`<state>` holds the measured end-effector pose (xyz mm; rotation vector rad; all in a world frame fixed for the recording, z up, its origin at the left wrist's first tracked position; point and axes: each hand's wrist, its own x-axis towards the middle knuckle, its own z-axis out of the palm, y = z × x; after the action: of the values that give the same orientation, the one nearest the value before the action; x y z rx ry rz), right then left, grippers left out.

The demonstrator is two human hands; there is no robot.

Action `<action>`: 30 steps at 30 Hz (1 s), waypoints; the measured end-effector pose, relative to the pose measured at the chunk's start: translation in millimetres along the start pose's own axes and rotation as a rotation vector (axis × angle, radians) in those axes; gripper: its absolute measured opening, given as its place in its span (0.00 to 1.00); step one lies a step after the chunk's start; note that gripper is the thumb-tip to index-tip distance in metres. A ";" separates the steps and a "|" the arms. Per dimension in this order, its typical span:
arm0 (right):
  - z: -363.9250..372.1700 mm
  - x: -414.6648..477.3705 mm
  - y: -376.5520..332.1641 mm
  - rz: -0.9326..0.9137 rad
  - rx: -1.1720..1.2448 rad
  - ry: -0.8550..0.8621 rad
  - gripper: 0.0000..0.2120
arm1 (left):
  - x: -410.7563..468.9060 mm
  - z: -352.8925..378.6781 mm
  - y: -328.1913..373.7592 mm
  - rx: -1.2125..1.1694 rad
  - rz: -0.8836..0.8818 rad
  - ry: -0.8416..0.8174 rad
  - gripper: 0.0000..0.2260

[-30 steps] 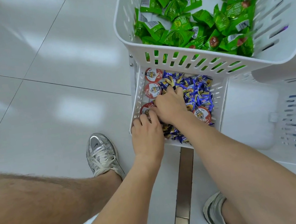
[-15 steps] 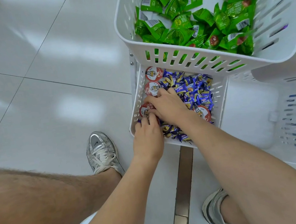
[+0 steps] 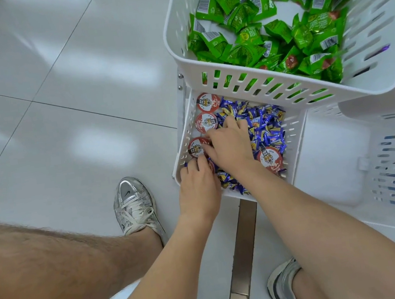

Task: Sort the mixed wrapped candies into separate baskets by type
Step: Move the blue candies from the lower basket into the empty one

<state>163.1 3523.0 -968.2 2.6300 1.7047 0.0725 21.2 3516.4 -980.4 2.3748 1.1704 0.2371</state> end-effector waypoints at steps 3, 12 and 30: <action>-1.4 -4.5 2.9 0.007 0.280 0.065 0.09 | -3.2 -4.4 0.4 -0.078 -0.019 0.073 0.14; -69.3 -8.3 34.2 -0.018 0.996 -0.464 0.08 | -10.9 -18.4 13.8 -0.248 0.066 0.282 0.23; -18.2 31.1 5.1 0.422 0.909 0.210 0.07 | 0.5 -31.5 1.9 0.120 0.267 0.197 0.13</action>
<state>179.7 3548.9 -948.8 3.7160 1.3944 -0.5819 11.6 3526.5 -952.1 2.6618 0.9711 0.5129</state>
